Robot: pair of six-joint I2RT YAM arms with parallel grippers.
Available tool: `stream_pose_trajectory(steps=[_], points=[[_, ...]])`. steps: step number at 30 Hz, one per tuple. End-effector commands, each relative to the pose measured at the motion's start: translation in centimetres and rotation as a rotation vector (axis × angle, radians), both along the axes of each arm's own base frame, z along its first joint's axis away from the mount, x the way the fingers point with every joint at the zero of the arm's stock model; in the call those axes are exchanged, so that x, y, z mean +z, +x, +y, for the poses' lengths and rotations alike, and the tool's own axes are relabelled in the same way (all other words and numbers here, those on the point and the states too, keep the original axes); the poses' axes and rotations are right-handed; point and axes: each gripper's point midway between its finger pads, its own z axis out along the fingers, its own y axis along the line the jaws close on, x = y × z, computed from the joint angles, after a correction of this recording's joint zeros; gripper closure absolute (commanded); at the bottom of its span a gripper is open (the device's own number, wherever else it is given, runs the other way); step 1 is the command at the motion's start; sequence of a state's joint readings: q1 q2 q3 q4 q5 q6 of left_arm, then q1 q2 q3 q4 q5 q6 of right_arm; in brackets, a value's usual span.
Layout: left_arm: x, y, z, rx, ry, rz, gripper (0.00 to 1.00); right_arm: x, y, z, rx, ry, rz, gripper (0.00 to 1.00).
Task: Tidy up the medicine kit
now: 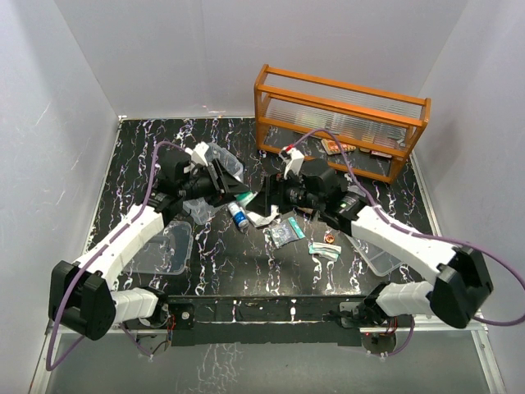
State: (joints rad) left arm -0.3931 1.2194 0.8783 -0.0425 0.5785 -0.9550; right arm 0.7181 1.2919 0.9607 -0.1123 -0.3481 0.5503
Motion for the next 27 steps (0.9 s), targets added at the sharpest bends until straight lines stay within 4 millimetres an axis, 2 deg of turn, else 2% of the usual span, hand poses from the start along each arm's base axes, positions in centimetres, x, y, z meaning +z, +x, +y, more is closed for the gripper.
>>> stream_pose_trajectory(steps=[1,5,9,12,14,20,27], points=[[2.3,3.0,2.7,0.101,0.075,-0.06,0.61,5.6,1.2,-2.9,-0.161,0.045,-0.163,0.15],[3.2,6.0,6.3,0.231,0.117,-0.068,0.61,6.7,1.1,-5.0,-0.253,0.045,-0.183,0.15],[2.8,8.8,10.0,0.381,0.205,-0.054,0.61,7.2,0.7,-6.6,-0.318,0.058,-0.19,0.15],[2.0,10.6,11.7,0.472,0.277,-0.046,0.62,7.0,0.5,-7.6,-0.369,0.081,-0.181,0.15],[1.5,11.4,12.0,0.495,0.284,-0.044,0.62,7.0,0.4,-7.9,-0.392,0.109,-0.18,0.15],[-4.2,13.6,11.8,0.534,0.291,0.083,0.64,6.4,-0.2,-8.7,-0.418,0.137,-0.164,0.16],[-7.7,14.4,9.5,0.505,0.33,0.155,0.63,6.2,-1.2,-9.4,-0.42,0.158,-0.145,0.16]])
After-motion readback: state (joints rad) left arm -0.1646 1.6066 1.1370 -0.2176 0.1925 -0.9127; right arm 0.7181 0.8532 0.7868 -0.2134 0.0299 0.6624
